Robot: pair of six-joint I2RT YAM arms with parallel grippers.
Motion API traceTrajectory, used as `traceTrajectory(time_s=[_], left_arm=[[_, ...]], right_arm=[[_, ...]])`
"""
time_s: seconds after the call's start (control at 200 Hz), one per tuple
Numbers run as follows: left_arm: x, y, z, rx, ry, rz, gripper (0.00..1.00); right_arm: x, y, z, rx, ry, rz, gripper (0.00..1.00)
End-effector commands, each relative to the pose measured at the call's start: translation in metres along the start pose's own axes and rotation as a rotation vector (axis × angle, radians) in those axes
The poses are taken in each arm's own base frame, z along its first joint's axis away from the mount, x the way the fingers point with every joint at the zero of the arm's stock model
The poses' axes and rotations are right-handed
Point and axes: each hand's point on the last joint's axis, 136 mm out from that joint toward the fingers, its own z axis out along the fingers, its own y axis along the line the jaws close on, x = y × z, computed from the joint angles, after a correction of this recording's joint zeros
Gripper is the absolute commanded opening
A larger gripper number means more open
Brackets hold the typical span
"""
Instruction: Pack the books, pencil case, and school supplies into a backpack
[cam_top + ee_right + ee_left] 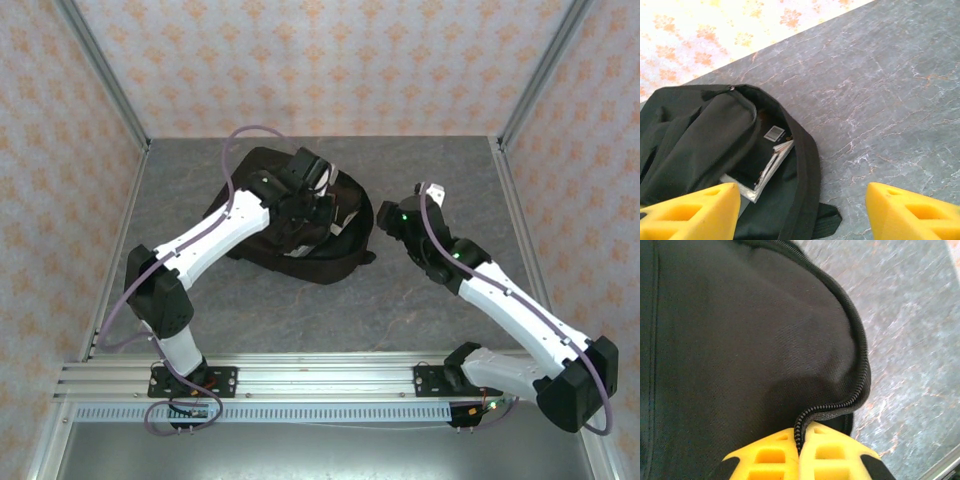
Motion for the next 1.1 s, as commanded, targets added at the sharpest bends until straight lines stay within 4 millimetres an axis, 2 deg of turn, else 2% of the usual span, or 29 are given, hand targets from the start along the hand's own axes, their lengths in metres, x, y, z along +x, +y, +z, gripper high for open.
traceTrajectory(time_s=[0.0,0.09,0.29,0.495,0.535,0.57,0.616,0.726,0.816,0.936,1.016,1.091], left_arm=[[0.013,0.004,-0.001,-0.023,0.006,-0.001,0.08],[0.023,0.001,0.014,-0.013,0.033,-0.006,0.0],[0.034,-0.009,0.027,-0.009,0.063,0.016,0.0],[0.029,-0.027,0.034,0.065,0.06,-0.023,0.0],[0.027,-0.029,0.031,0.071,0.054,-0.026,0.11],[0.024,-0.029,0.024,0.068,0.036,-0.027,0.29],[0.018,-0.03,0.011,0.07,-0.002,-0.018,0.47],[0.003,-0.035,-0.032,0.088,-0.09,0.043,0.71],[-0.005,-0.034,-0.068,0.098,-0.132,0.068,0.77],[-0.013,-0.018,-0.113,0.086,-0.226,0.043,0.81],[-0.013,0.001,-0.135,0.051,-0.279,0.002,0.82],[-0.009,0.027,-0.146,-0.007,-0.312,-0.072,0.83]], right_arm=[[-0.002,0.003,0.005,0.011,0.029,0.012,0.65],[0.0,0.011,0.01,-0.01,0.059,0.004,0.63],[0.002,0.007,0.013,0.014,0.067,0.018,0.62],[0.0,0.009,0.005,-0.001,0.084,0.002,0.61],[0.0,0.01,0.001,-0.007,0.087,-0.004,0.62],[-0.001,0.011,-0.002,-0.016,0.089,-0.008,0.64],[-0.003,0.013,-0.008,-0.04,0.088,-0.015,0.67],[-0.01,0.011,-0.024,-0.078,0.046,-0.017,0.71],[-0.009,0.025,-0.038,-0.203,0.031,-0.057,0.7],[0.002,0.053,-0.047,-0.361,0.1,-0.114,0.67],[0.012,0.07,-0.047,-0.419,0.174,-0.165,0.67],[0.028,0.092,-0.046,-0.472,0.256,-0.237,0.67]])
